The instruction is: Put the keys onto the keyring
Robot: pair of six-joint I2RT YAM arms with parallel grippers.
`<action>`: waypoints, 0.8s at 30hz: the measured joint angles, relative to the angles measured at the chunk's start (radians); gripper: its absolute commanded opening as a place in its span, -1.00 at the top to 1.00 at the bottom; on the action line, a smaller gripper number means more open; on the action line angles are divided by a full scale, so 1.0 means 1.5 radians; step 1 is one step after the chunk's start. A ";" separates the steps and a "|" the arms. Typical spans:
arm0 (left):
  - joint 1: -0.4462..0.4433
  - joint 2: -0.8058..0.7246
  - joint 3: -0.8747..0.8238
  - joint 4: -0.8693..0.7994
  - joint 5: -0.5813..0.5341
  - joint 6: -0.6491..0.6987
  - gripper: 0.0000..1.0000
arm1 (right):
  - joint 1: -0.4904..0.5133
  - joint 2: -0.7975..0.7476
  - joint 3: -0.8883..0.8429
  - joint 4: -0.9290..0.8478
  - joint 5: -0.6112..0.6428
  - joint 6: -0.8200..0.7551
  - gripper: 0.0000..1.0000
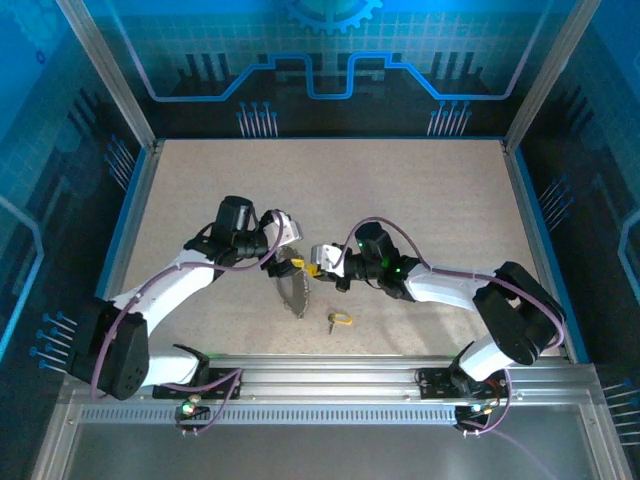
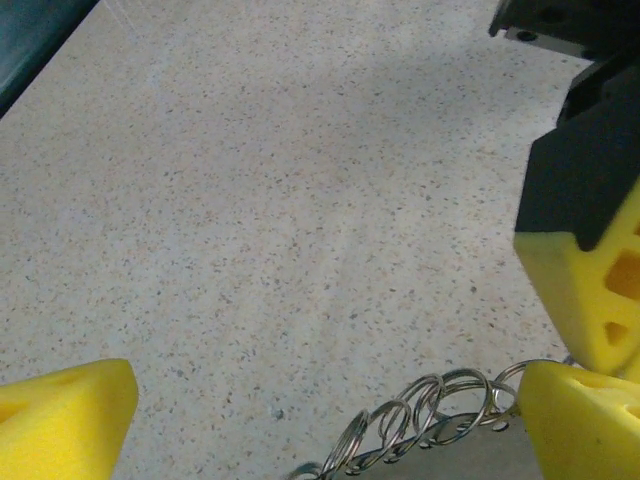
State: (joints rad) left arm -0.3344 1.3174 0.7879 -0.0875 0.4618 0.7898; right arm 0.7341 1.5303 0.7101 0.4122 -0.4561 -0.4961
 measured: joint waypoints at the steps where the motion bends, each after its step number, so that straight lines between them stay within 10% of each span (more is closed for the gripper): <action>1: -0.001 0.003 0.000 0.009 -0.007 -0.002 -0.98 | 0.000 0.000 0.000 0.000 0.000 -0.002 1.00; 24: 0.114 -0.107 -0.026 0.041 0.039 -0.323 -0.98 | 0.012 -0.066 0.003 -0.041 0.071 -0.025 1.00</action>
State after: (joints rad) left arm -0.1627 1.1572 0.7486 -0.0261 0.5205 0.3054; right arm 0.7517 1.4311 0.7139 0.3508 -0.3496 -0.5331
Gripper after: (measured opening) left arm 0.988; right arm 0.059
